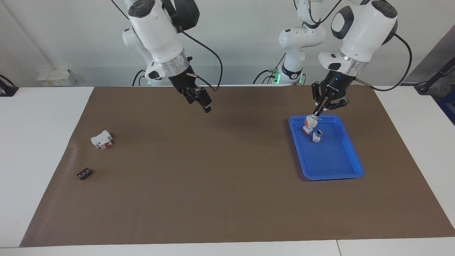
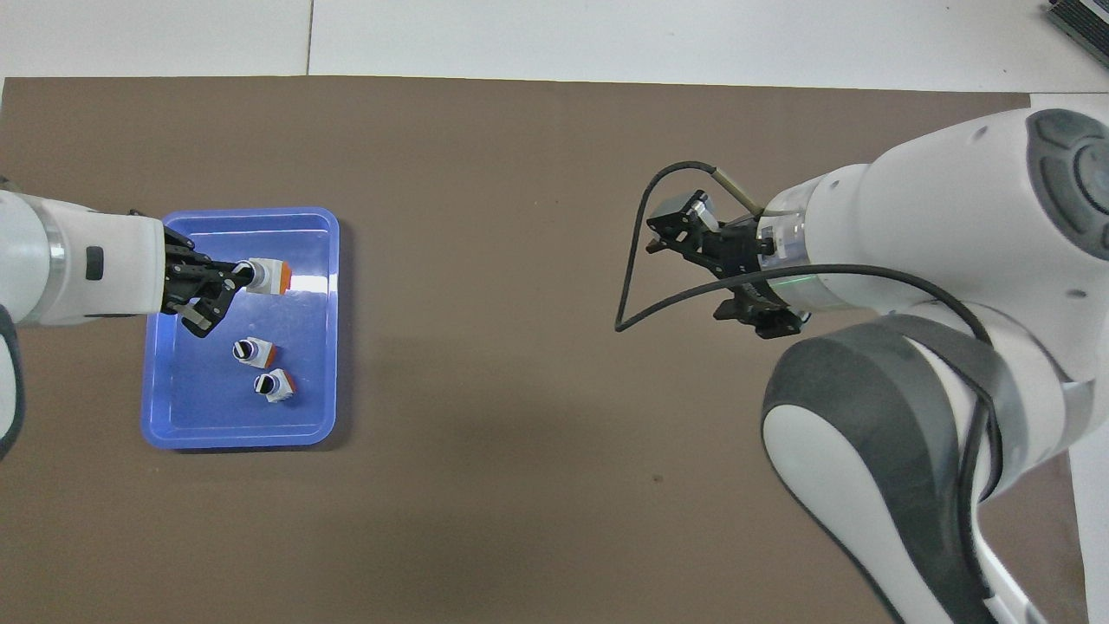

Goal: Turn and place switch with both arms
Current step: 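Lower the switch into the blue tray with the left gripper and release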

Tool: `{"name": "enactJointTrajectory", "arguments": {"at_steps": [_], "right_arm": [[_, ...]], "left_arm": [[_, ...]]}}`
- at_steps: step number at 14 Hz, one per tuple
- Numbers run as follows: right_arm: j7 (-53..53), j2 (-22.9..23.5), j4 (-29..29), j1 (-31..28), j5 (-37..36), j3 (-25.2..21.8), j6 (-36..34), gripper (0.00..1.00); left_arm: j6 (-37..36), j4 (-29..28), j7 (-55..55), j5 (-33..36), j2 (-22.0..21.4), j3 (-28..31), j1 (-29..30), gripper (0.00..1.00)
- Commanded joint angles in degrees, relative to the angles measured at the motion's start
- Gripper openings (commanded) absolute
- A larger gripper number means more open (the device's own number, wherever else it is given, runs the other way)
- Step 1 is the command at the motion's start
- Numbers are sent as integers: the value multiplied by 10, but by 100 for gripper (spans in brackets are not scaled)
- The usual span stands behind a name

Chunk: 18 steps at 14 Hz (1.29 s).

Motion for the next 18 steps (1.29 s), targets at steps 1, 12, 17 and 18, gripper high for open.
{"name": "enactJointTrajectory", "arguments": {"at_steps": [1, 12, 17, 18], "right_arm": [[-154, -14, -13, -38, -73, 6, -30, 99], [-428, -63, 61, -52, -122, -127, -178, 99], [-451, -80, 26, -79, -117, -124, -180, 99], [-452, -81, 24, -79, -116, -124, -180, 99]], "left_arm": [[61, -68, 57, 39, -14, -4, 22, 0], [197, -178, 77, 70, 57, -5, 5, 11], [176, -168, 59, 70, 41, -5, -8, 99], [174, -168, 54, 70, 24, -5, -8, 99]]}}
